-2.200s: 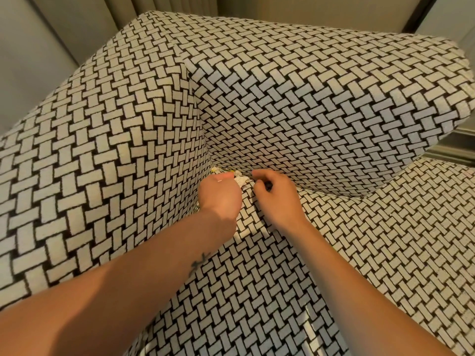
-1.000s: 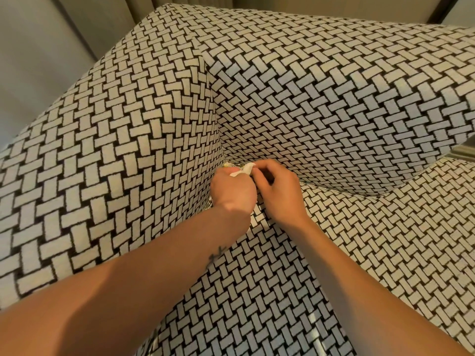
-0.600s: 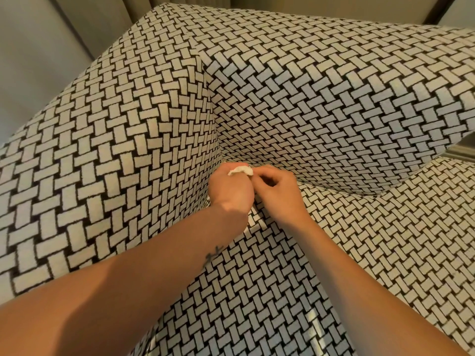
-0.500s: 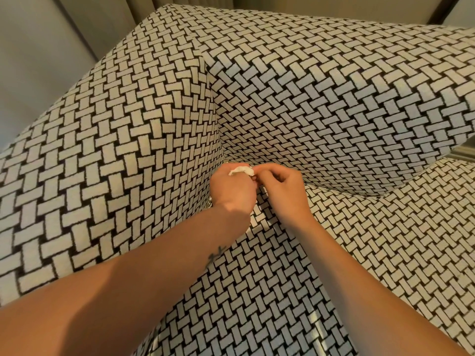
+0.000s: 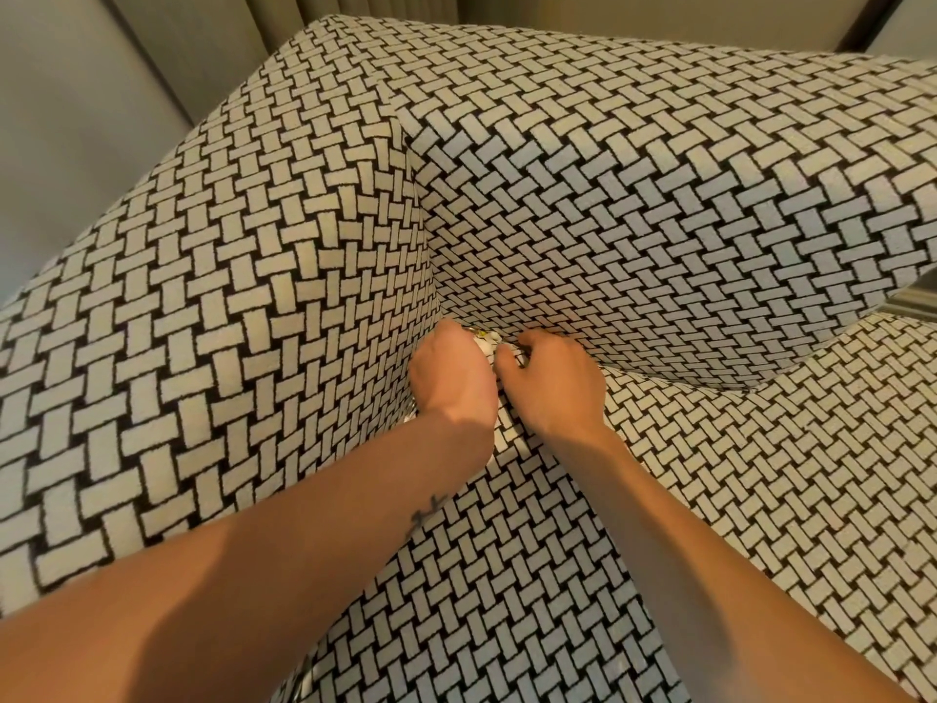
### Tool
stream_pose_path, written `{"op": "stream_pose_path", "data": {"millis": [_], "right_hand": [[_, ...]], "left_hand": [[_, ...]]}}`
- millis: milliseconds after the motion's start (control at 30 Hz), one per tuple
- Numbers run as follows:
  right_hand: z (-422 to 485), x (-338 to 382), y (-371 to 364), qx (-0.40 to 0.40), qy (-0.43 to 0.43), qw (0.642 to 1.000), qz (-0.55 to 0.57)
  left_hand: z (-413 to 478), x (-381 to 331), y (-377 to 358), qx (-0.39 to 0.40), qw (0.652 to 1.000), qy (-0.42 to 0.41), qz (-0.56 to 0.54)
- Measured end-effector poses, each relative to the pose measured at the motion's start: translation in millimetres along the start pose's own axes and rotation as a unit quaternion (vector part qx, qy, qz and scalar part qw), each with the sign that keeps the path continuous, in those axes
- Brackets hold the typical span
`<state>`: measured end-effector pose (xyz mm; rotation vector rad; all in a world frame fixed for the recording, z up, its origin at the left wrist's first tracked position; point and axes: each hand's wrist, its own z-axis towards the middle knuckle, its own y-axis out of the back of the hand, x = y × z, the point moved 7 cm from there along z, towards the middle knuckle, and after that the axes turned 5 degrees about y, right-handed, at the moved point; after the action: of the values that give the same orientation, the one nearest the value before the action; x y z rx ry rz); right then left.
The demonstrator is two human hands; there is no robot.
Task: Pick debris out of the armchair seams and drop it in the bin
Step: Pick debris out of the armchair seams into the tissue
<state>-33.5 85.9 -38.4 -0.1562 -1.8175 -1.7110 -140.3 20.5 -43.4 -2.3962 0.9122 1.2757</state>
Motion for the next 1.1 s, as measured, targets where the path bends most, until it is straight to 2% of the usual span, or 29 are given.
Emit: {"op": "stream_pose_path", "data": {"millis": [133,300,467,667,1100], "right_hand": [[13.2,9.6,-7.0,0.071,-0.04,0.993,-0.082],[30.8,12.0,-19.2,0.127,-0.089,0.986,-0.065],[37.7,4.6,-29.9,0.108,-0.129,0.984,-0.051],[39.7,-5.7,-38.3,0.041,-0.18,0.982,-0.038],[33.3,-10.4,-34.3,0.009,-0.176,0.984,0.033]], "left_hand": [[-17.2,-8.9,9.7,-0.034,0.998,0.045,-0.022],[-22.2,-9.0,9.3,-0.035,0.998,0.054,-0.025],[-21.9,-10.3,10.5,-0.042,0.998,0.041,-0.015],[-17.9,-8.4,9.2,-0.043,0.998,0.037,-0.012],[-16.9,-10.7,9.1,-0.045,0.999,0.022,0.002]]}}
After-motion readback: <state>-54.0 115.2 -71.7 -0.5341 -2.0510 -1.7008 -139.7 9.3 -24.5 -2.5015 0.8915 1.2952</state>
